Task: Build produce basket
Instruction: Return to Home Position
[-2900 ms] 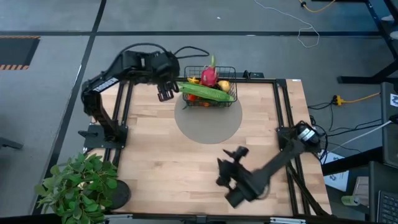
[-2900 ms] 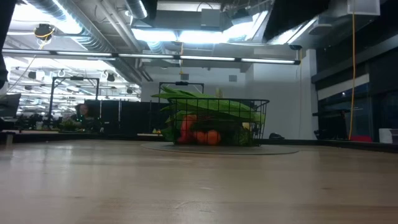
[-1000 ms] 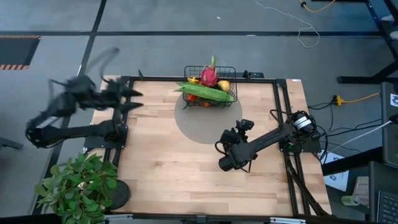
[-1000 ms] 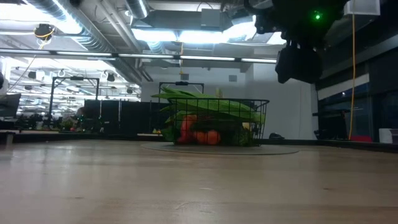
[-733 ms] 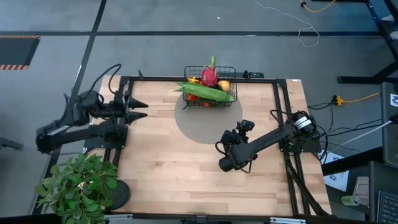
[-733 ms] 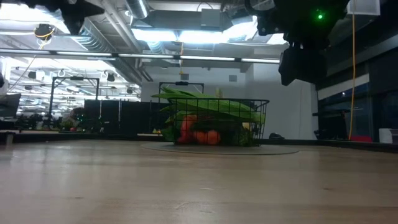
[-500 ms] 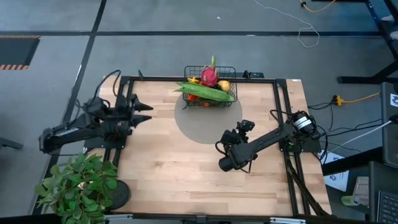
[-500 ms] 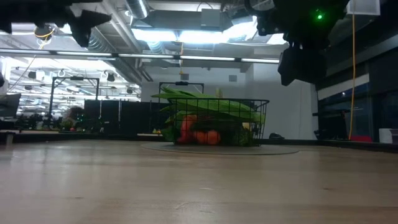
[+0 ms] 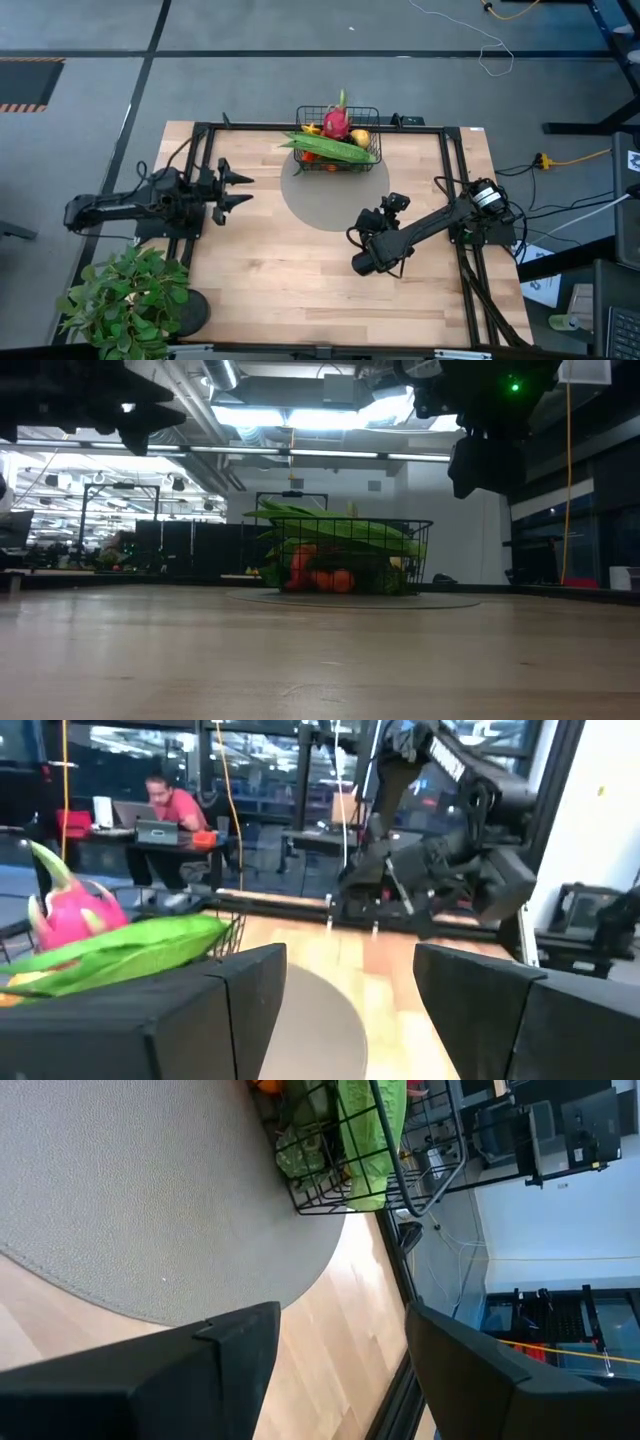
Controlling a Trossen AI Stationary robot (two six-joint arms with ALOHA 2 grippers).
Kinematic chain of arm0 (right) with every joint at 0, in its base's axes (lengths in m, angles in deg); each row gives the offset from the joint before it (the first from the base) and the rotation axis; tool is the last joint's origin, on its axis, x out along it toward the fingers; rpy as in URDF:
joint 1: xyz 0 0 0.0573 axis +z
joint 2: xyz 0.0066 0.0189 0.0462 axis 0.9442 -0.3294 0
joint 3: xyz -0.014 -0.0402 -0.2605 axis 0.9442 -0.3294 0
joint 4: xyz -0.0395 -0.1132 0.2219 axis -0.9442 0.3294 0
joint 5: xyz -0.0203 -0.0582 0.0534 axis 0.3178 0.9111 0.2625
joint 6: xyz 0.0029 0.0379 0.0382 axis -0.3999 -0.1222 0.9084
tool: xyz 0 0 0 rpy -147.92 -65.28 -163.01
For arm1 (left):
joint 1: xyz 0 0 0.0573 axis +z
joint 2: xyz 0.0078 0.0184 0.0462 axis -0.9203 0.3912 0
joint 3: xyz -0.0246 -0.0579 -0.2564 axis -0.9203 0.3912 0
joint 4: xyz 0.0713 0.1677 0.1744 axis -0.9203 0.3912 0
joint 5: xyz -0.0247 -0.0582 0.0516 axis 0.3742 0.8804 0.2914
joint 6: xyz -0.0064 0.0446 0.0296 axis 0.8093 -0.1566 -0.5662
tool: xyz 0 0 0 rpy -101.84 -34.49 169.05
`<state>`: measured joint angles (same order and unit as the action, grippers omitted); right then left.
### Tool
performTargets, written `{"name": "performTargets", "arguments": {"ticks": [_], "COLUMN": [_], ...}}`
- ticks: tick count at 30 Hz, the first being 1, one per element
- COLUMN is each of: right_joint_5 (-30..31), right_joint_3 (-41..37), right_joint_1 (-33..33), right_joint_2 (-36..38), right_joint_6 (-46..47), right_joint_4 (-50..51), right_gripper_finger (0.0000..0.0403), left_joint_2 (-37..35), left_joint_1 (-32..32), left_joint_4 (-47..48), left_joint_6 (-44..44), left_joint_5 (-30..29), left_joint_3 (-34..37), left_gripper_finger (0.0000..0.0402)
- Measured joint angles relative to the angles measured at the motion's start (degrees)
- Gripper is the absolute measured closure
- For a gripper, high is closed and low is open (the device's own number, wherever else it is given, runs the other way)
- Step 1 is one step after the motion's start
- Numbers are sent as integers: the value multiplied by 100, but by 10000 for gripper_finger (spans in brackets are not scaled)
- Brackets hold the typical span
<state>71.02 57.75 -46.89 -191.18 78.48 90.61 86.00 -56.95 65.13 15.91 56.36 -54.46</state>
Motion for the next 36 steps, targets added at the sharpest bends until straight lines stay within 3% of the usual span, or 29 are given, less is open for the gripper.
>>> {"name": "performTargets", "arguments": {"ticks": [5, 9, 15, 36], "right_joint_5": [0, 0, -40, -199], "right_joint_3": [0, 0, 0, 0], "right_joint_1": [0, -1, -2, -2], "right_joint_2": [0, 0, 0, 0], "right_joint_6": [0, -1, -2, -13], "right_joint_4": [0, 0, 0, 0], "right_gripper_finger": [179, 179, 179, 179], "left_joint_2": [2, 2, 2, 4], "left_joint_1": [-442, -770, -935, -933], "left_joint_4": [-61, -741, -1055, 414], "left_joint_6": [-29, -23, -167, -150], "left_joint_5": [-79, -308, -511, -515], "left_joint_3": [188, 601, 775, 775], "left_gripper_finger": [191, 191, 191, 191]}}
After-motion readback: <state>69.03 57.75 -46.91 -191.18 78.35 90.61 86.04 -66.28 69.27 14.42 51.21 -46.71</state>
